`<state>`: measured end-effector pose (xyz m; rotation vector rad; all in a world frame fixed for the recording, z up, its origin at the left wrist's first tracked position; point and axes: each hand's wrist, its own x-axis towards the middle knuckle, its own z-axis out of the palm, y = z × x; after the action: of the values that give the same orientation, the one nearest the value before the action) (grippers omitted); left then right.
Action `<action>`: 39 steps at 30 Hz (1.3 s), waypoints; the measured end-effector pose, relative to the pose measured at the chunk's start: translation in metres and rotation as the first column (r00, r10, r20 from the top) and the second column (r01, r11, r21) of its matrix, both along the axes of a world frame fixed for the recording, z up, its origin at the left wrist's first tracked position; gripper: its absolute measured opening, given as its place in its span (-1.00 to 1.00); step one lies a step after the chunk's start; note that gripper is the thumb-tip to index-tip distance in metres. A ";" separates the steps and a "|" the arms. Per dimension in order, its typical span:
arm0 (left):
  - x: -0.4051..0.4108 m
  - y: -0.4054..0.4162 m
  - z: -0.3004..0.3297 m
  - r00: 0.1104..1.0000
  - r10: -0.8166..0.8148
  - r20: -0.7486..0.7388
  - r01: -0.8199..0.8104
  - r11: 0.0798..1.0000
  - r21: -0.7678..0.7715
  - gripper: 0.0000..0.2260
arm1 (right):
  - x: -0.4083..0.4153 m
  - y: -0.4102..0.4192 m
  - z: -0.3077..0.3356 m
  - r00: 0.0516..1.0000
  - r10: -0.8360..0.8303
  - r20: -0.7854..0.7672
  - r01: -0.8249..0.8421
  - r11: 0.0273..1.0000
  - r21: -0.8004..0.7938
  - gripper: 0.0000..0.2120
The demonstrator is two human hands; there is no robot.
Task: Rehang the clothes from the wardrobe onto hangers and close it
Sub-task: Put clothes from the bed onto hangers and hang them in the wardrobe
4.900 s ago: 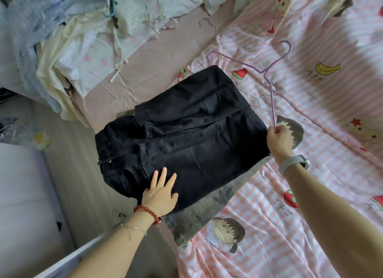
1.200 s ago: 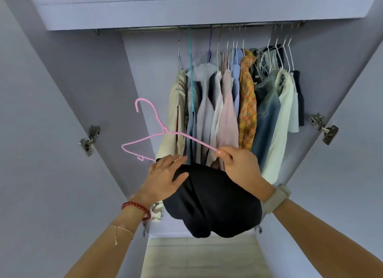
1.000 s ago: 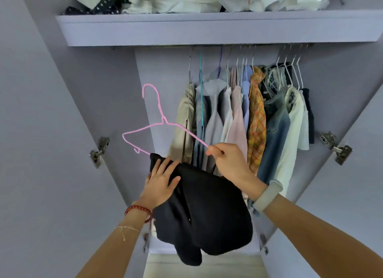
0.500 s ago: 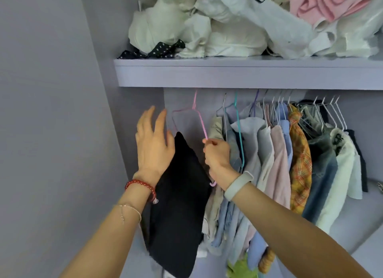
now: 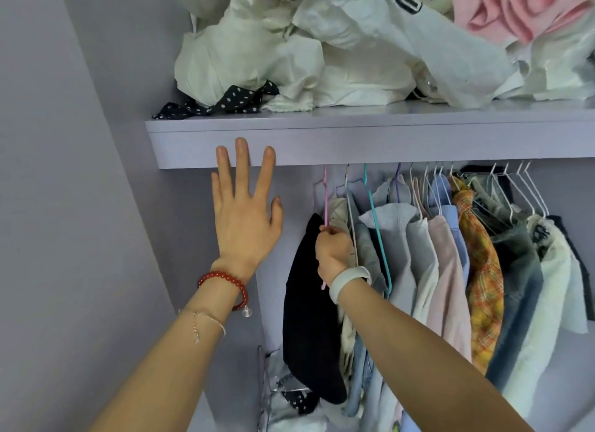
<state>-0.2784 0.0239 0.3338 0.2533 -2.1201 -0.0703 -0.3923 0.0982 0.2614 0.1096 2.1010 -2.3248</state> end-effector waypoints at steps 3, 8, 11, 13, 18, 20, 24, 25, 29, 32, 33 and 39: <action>0.000 -0.002 -0.001 1.000 -0.010 0.012 0.010 1.000 0.009 -0.37 | 0.001 -0.008 -0.017 0.998 -0.034 0.043 0.036 0.999 -0.031 -0.76; 0.004 0.003 -0.005 0.999 -0.041 -0.019 0.042 0.997 0.058 -0.37 | 0.003 -0.002 -0.025 0.994 0.076 -0.074 -0.065 0.988 0.139 -0.73; 0.009 0.017 -0.030 0.992 -0.083 -0.091 0.098 0.980 0.171 -0.45 | 0.025 0.025 -0.035 0.925 0.293 -0.242 -0.199 0.916 0.347 -0.68; 0.012 0.035 -0.058 0.986 -0.138 -0.096 0.158 0.959 0.237 -0.51 | 0.046 0.055 -0.046 0.858 0.346 -0.379 -0.182 0.895 0.407 -0.62; 0.022 0.100 -0.144 0.946 -0.307 0.109 0.284 0.941 0.186 -0.57 | 0.090 0.156 -0.086 0.797 0.334 -0.503 -0.006 0.837 0.547 -0.66; 0.027 0.132 -0.179 0.890 -0.387 0.239 0.361 0.921 0.147 -0.56 | 0.104 0.203 -0.107 0.834 0.269 -0.482 0.133 0.749 0.649 -0.64; 0.027 0.203 -0.236 0.696 -0.500 0.516 0.467 0.860 0.204 -0.56 | 0.139 0.300 -0.152 0.939 0.116 -0.325 0.216 0.537 0.815 -0.64; 0.027 0.223 -0.245 0.634 -0.524 0.569 0.473 0.844 0.252 -0.58 | 0.151 0.326 -0.164 0.959 0.057 -0.277 0.217 0.480 0.850 -0.63; 0.032 0.311 -0.271 0.394 -0.628 0.671 0.613 0.724 0.317 -0.68 | 0.217 0.428 -0.202 0.962 -0.245 -0.120 0.197 0.317 0.928 -0.58; 0.049 0.390 -0.284 0.220 -0.672 0.707 0.751 0.579 0.317 -0.67 | 0.279 0.495 -0.218 0.887 -0.460 -0.026 0.180 0.295 0.939 -0.58; 0.060 0.419 -0.287 0.151 -0.670 0.726 0.783 0.530 0.326 -0.66 | 0.303 0.517 -0.224 0.847 -0.532 0.002 0.183 0.294 0.938 -0.58; 0.150 0.596 -0.315 -0.211 -0.554 0.805 0.865 0.278 0.418 -0.59 | 0.448 0.644 -0.262 0.549 -0.827 0.121 0.309 0.335 0.890 -0.62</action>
<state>-0.1283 0.6195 0.0189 -1.7503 -2.9545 -0.3977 0.0553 0.7420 -0.0001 1.6565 2.7484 -0.8722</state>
